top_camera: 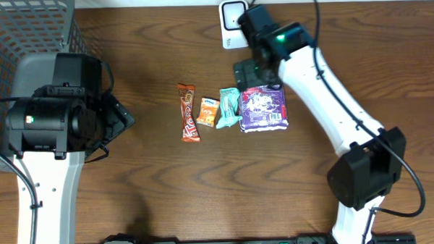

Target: Scan the item barcode

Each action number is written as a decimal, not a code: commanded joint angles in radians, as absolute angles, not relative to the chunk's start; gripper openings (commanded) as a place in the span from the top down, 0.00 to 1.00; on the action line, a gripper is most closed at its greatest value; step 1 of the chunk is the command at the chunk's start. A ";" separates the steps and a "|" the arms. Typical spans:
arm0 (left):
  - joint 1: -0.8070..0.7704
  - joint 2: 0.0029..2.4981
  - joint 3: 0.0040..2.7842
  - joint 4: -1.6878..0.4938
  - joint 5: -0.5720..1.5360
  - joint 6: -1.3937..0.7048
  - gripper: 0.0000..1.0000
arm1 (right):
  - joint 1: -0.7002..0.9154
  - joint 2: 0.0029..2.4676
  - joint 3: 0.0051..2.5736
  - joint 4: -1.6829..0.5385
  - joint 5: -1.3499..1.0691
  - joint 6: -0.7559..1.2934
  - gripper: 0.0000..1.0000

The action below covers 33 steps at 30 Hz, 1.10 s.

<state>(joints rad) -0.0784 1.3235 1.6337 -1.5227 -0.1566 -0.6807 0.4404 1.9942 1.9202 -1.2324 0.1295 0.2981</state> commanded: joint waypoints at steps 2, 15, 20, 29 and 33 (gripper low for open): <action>-0.073 1.311 1.633 -1.529 -0.169 -0.690 0.01 | 0.363 1.982 1.924 -1.247 0.120 0.272 0.01; -0.073 1.311 1.633 -1.529 -0.169 -0.690 0.01 | 0.271 1.982 1.826 -1.177 -0.010 0.272 0.01; -0.073 1.311 1.633 -1.529 -0.169 -0.690 0.01 | 0.271 1.982 1.723 -1.099 -0.010 0.272 0.01; -0.073 1.311 1.633 -1.529 -0.169 -0.690 0.01 | 0.247 1.982 1.674 -1.059 -0.074 0.272 0.01; -0.073 1.311 1.633 -1.529 -0.169 -0.690 0.01 | 0.235 1.982 1.674 -1.053 -0.086 0.272 0.01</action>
